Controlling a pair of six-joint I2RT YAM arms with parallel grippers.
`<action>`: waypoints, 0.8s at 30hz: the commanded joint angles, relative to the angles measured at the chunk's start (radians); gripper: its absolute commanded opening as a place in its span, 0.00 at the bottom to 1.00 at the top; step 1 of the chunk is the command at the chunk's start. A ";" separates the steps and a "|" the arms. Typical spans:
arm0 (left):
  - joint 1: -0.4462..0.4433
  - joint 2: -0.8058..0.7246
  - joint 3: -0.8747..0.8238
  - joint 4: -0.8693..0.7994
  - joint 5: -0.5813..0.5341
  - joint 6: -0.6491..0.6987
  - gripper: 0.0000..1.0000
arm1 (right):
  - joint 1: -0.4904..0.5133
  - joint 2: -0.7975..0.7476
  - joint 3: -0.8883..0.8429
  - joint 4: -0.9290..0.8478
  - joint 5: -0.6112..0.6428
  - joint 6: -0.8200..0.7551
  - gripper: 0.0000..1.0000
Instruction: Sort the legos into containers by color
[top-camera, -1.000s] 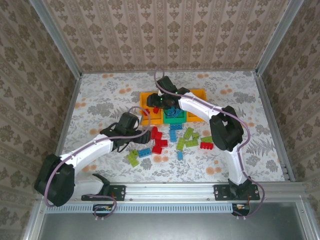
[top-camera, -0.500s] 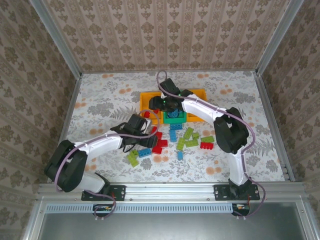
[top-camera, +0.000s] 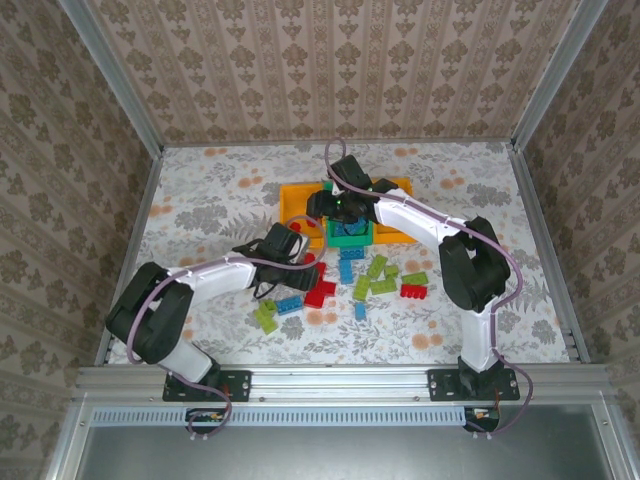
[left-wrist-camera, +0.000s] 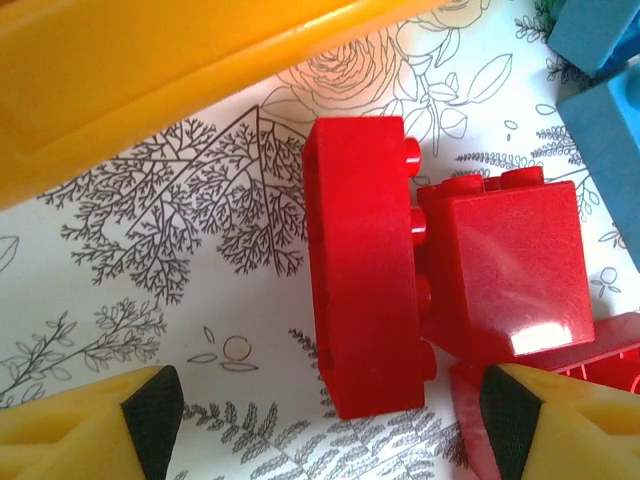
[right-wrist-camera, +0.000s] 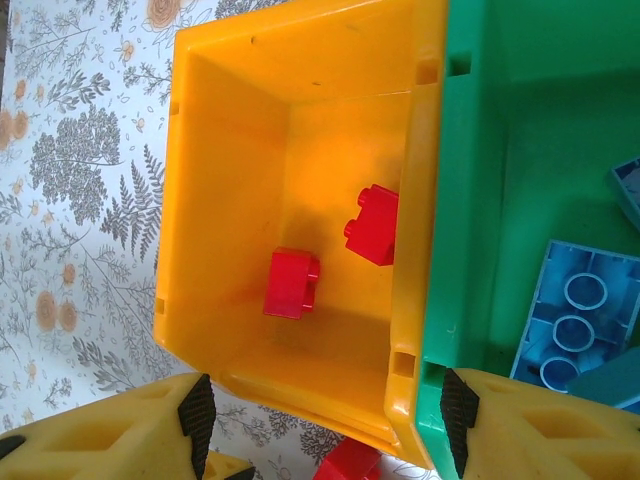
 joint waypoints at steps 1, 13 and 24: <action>-0.016 0.015 0.027 0.010 -0.015 0.022 0.81 | -0.003 -0.032 -0.009 0.010 0.011 -0.016 0.65; -0.023 0.065 0.067 0.012 -0.038 0.029 0.74 | -0.012 -0.040 -0.027 0.016 0.009 -0.012 0.66; -0.024 0.047 0.058 0.003 -0.032 0.030 0.36 | -0.013 -0.084 -0.051 0.013 0.022 -0.026 0.67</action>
